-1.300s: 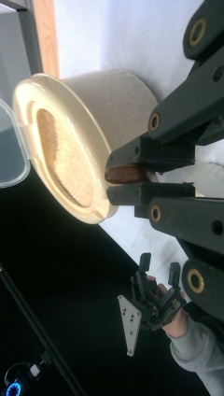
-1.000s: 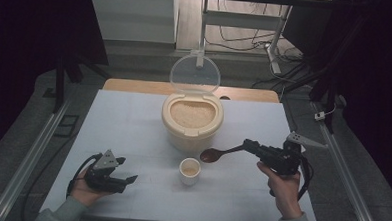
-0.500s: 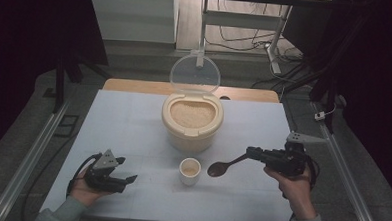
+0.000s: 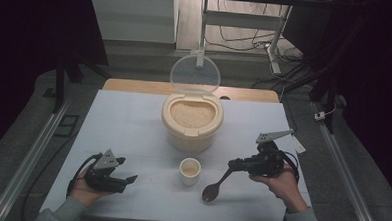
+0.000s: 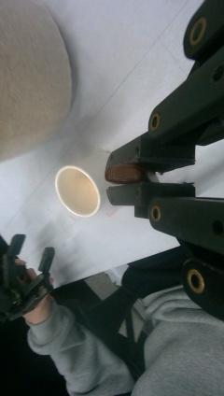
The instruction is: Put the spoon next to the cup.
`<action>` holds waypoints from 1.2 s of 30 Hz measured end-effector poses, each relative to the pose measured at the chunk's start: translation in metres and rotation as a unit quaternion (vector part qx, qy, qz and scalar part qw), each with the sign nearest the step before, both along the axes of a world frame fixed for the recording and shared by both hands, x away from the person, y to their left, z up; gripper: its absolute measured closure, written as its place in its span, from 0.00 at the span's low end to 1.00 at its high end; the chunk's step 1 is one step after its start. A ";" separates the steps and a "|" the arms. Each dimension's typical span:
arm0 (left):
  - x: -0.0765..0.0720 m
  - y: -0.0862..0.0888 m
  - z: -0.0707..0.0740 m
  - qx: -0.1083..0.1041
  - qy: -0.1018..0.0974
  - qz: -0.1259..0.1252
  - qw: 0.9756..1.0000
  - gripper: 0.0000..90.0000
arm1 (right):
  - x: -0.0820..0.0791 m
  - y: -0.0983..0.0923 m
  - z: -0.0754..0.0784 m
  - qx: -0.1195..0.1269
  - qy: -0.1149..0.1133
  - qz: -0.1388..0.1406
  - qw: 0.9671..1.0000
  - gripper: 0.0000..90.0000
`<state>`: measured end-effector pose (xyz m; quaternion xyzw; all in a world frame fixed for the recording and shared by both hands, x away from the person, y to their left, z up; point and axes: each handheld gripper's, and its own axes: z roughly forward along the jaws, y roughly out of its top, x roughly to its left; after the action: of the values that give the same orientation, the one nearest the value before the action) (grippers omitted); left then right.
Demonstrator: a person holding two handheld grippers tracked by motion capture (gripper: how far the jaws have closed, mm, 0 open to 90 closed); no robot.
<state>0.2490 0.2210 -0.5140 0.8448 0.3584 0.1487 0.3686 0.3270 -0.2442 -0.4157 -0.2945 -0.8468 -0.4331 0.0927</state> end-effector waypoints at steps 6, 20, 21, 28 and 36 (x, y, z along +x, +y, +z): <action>0.000 0.000 0.000 0.002 0.000 -0.001 1.000 0.25 | 0.012 0.016 -0.009 -0.024 0.028 0.025 0.999 0.91; 0.000 0.000 -0.001 0.003 0.001 -0.001 1.000 0.25 | 0.038 0.026 -0.033 -0.054 -0.030 -0.035 0.997 0.76; 0.000 0.000 -0.001 0.003 0.001 -0.001 1.000 0.25 | 0.038 0.027 -0.035 -0.056 -0.037 -0.039 0.997 0.75; 0.000 -0.001 -0.001 0.005 0.001 -0.003 1.000 0.25 | 0.041 0.028 -0.052 -0.071 -0.073 -0.074 0.992 0.66; 0.001 -0.002 -0.001 0.007 0.002 -0.004 1.000 0.25 | 0.051 0.030 -0.075 -0.083 -0.073 -0.101 0.989 0.59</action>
<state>0.2495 0.2194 -0.5153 0.8489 0.3547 0.1478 0.3629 0.3776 -0.2138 -0.4905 -0.3530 -0.8502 -0.3887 -0.0380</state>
